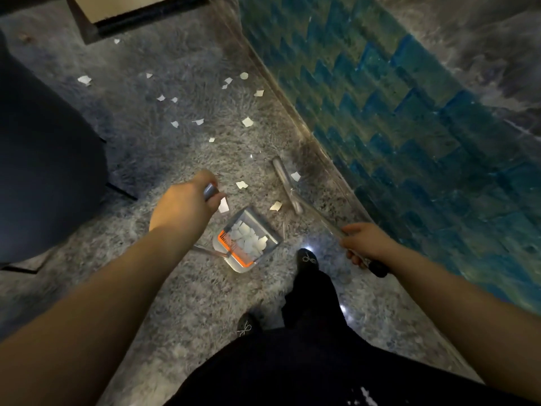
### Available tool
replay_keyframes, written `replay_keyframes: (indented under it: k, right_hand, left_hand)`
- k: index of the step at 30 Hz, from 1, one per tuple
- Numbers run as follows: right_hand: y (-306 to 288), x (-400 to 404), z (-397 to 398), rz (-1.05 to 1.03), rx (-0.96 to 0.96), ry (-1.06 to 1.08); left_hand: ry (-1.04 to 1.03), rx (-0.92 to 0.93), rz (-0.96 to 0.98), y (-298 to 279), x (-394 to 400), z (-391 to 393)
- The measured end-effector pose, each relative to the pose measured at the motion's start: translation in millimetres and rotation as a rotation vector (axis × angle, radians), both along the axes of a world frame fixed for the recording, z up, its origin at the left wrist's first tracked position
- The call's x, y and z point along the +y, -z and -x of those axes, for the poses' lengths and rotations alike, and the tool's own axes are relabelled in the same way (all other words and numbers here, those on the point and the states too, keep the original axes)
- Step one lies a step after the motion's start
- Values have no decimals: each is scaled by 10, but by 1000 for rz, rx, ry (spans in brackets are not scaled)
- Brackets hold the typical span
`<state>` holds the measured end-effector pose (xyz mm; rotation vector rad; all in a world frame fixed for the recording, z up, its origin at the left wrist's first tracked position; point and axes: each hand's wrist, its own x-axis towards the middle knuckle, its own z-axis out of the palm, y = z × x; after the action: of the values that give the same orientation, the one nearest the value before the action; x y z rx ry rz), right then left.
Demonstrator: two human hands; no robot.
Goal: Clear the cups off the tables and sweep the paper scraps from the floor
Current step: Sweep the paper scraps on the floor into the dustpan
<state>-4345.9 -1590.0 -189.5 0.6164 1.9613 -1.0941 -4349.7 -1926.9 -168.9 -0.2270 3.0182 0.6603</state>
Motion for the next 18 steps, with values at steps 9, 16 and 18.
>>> replay_keyframes:
  k: [9,16,18]
  right_hand:
    - [161,452,1441,-109,-21,-177]
    - [315,475,2273,-193,6,-348]
    - [352,425,2407,-226,16,-385]
  left_hand:
    - [-63,-120,80,10,218,885]
    - [-93,-197,178,-20,430,1268]
    - [-102,-202,193,-17,480,1309]
